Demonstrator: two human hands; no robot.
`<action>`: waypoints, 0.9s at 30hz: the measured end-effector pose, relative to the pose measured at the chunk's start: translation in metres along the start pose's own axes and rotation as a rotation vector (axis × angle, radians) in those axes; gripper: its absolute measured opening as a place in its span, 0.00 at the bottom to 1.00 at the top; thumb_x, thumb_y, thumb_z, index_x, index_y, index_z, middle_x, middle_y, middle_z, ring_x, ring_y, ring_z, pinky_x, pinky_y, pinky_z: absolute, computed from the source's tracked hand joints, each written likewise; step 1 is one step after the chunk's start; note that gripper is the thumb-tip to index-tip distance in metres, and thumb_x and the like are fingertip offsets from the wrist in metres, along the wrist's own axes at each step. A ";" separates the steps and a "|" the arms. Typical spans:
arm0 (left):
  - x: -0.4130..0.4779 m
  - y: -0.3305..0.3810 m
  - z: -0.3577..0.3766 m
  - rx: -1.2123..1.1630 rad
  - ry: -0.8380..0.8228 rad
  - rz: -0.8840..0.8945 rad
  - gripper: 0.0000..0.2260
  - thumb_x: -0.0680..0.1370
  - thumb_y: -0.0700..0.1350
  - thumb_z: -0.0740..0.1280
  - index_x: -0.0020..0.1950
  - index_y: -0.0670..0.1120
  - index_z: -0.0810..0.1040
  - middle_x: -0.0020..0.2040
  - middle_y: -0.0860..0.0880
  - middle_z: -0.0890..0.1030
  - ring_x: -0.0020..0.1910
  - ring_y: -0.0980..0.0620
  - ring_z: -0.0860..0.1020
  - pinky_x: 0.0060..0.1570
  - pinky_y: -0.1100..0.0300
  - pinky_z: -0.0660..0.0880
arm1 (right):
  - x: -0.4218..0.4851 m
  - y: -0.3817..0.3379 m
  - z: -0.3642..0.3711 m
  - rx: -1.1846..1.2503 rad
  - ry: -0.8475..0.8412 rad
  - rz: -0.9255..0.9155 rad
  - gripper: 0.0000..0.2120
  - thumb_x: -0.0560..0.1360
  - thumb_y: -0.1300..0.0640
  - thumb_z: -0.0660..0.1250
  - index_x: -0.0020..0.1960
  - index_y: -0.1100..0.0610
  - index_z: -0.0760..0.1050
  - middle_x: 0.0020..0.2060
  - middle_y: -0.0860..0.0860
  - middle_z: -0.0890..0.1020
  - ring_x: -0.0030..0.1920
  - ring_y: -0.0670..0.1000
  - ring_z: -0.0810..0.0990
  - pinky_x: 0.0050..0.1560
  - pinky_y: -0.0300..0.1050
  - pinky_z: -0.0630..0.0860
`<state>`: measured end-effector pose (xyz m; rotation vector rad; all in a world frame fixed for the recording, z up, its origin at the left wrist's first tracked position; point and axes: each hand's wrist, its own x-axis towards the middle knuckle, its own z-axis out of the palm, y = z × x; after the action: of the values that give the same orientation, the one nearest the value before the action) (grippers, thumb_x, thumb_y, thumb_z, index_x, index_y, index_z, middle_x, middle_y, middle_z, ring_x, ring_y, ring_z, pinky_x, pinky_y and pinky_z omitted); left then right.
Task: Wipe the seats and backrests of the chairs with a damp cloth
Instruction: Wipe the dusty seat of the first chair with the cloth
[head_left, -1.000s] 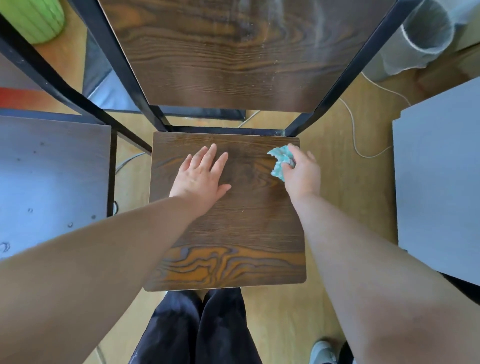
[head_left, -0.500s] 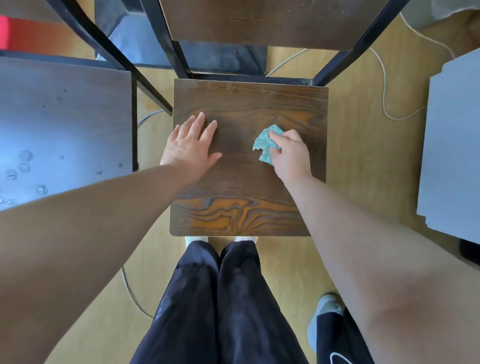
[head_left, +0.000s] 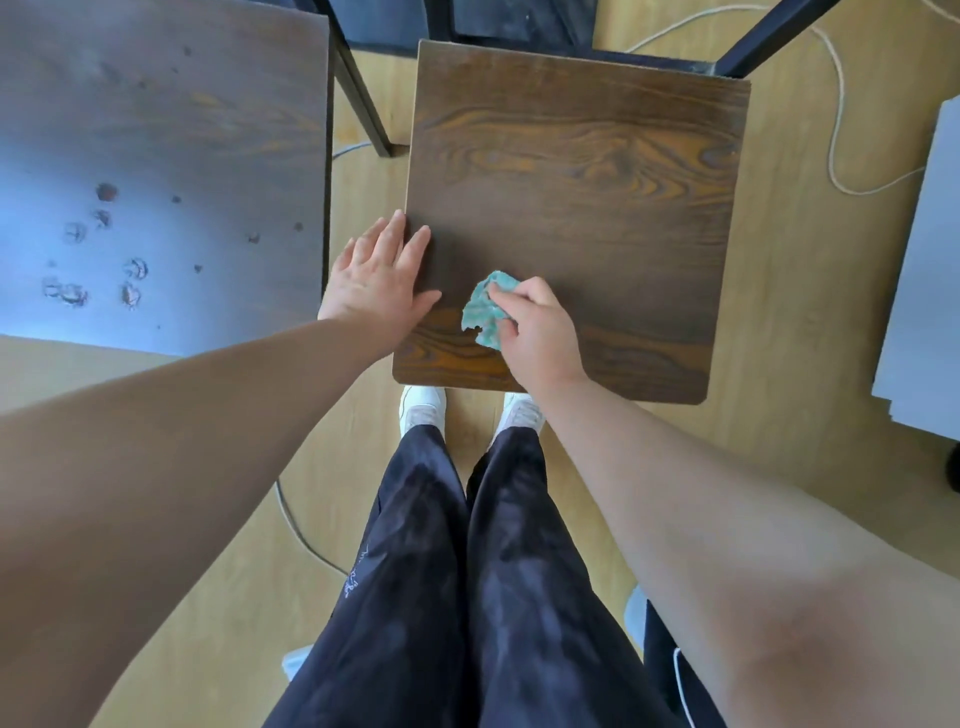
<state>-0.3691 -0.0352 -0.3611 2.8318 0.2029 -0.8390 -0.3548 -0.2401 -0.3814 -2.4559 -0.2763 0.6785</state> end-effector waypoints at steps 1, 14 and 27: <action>-0.005 -0.003 0.002 0.000 -0.002 0.001 0.31 0.83 0.59 0.58 0.81 0.50 0.50 0.82 0.45 0.49 0.80 0.43 0.49 0.78 0.45 0.51 | -0.007 -0.004 0.008 0.003 -0.010 -0.014 0.19 0.79 0.61 0.67 0.69 0.55 0.75 0.60 0.50 0.75 0.61 0.50 0.77 0.57 0.42 0.80; -0.034 -0.030 -0.001 0.024 0.012 -0.020 0.28 0.84 0.56 0.54 0.82 0.50 0.48 0.82 0.45 0.48 0.80 0.44 0.48 0.77 0.46 0.51 | -0.052 -0.039 0.051 -0.036 -0.397 -0.170 0.20 0.80 0.63 0.60 0.71 0.53 0.73 0.57 0.49 0.74 0.58 0.49 0.74 0.53 0.37 0.67; 0.042 0.028 -0.051 0.011 0.038 0.019 0.29 0.84 0.57 0.54 0.82 0.51 0.47 0.82 0.47 0.46 0.80 0.45 0.46 0.78 0.47 0.50 | 0.089 0.036 -0.155 0.043 0.272 0.236 0.18 0.81 0.64 0.61 0.69 0.55 0.75 0.55 0.47 0.71 0.52 0.47 0.74 0.56 0.33 0.69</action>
<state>-0.3019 -0.0486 -0.3383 2.8576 0.1772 -0.7849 -0.1957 -0.3125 -0.3285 -2.5243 0.1339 0.4301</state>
